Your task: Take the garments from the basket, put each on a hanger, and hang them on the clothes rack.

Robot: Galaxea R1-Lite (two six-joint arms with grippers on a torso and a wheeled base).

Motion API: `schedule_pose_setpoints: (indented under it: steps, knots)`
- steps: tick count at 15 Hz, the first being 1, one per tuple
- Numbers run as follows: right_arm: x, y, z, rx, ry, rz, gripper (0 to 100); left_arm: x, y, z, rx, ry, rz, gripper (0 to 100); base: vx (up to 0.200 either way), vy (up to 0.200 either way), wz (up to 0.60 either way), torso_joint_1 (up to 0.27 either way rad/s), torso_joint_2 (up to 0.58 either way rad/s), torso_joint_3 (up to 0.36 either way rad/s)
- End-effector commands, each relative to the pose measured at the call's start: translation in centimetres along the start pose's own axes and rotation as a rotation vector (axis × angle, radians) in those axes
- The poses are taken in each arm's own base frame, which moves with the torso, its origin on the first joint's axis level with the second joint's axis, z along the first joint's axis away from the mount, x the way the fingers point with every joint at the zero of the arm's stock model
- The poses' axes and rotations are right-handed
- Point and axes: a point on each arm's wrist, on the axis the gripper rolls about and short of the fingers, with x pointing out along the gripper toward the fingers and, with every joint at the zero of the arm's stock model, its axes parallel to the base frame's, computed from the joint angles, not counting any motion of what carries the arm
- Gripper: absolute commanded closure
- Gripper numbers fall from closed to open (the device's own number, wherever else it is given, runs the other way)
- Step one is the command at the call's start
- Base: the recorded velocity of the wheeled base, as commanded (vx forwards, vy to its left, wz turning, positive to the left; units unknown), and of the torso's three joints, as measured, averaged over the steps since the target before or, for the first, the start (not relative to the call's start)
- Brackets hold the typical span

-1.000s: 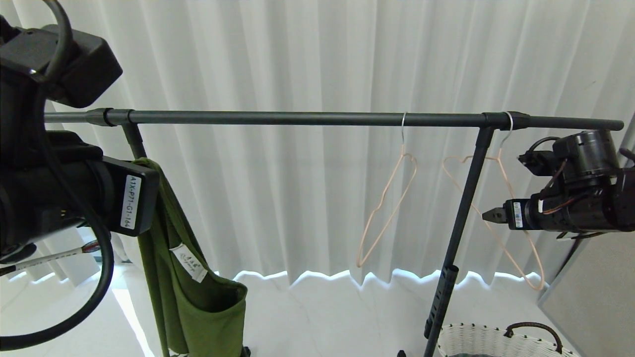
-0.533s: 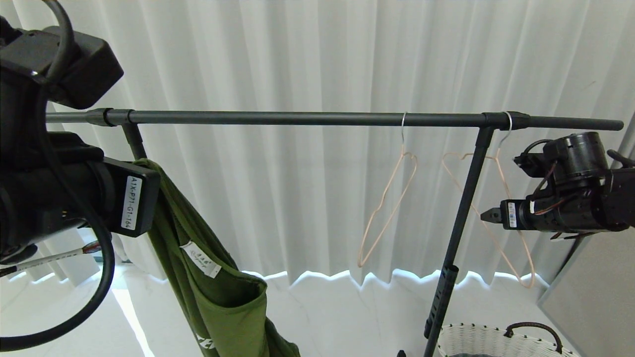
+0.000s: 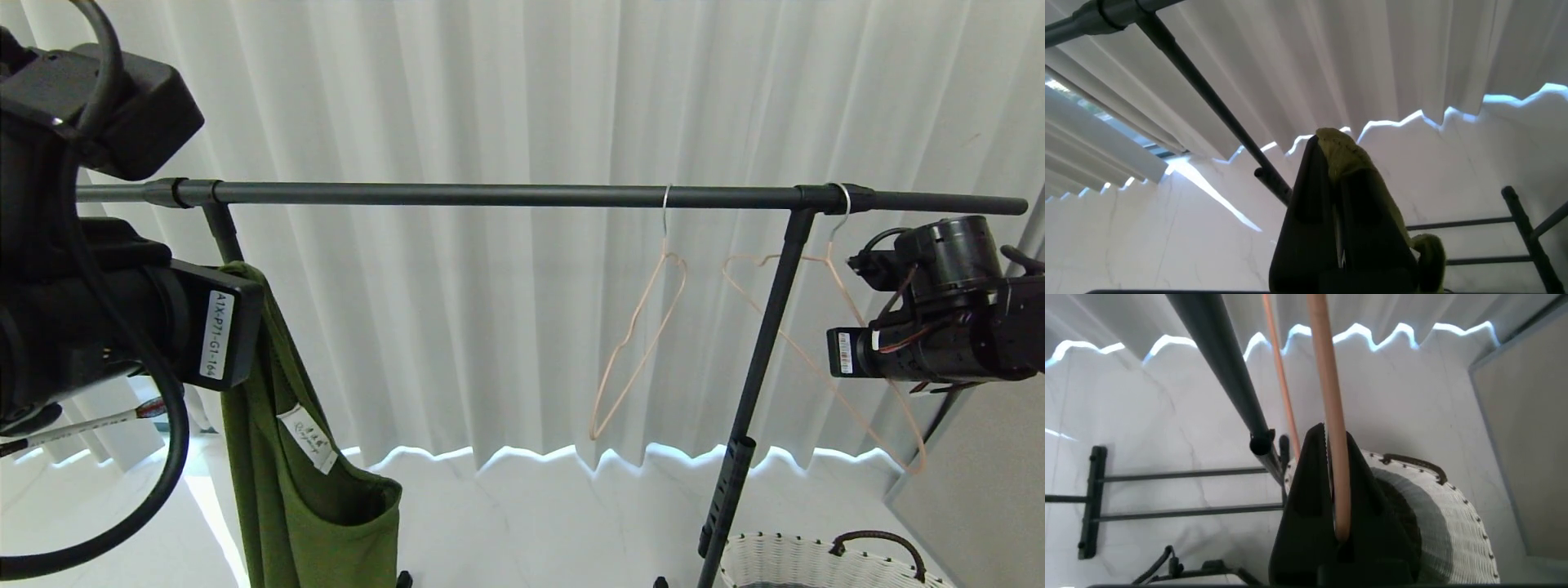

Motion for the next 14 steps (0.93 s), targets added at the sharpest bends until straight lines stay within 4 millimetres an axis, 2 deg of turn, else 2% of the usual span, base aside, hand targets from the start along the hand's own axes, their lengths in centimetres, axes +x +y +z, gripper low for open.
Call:
schedule_pose_setpoints:
  steps: [1,6,10,13,14]
  knots:
    - [-0.4,0.0,0.2,0.003,-0.015,0.001,100,0.0,0.0,0.0,-0.001,-0.001,0.000,100,0.000,0.000,0.00,0.000,0.00,0.000]
    - [-2.0,-0.3,0.7,0.012,-0.060,0.010,100,-0.2,0.1,0.0,-0.004,-0.005,0.000,100,0.000,0.000,0.00,0.000,0.00,0.000]
    - [-4.8,-0.7,1.4,0.022,-0.139,0.026,100,-0.2,0.2,0.0,-0.005,-0.006,0.000,100,0.000,0.000,0.00,0.000,0.00,0.000]
    - [-6.4,-1.1,1.1,0.024,-0.150,0.027,100,-0.2,0.2,0.0,-0.007,-0.006,0.000,100,0.000,0.000,0.00,0.000,0.00,0.000]
    - [-7.6,-1.3,0.8,0.019,-0.141,0.025,100,-0.1,0.1,-0.2,0.000,0.000,0.000,100,0.000,0.000,0.00,0.000,0.00,0.000]
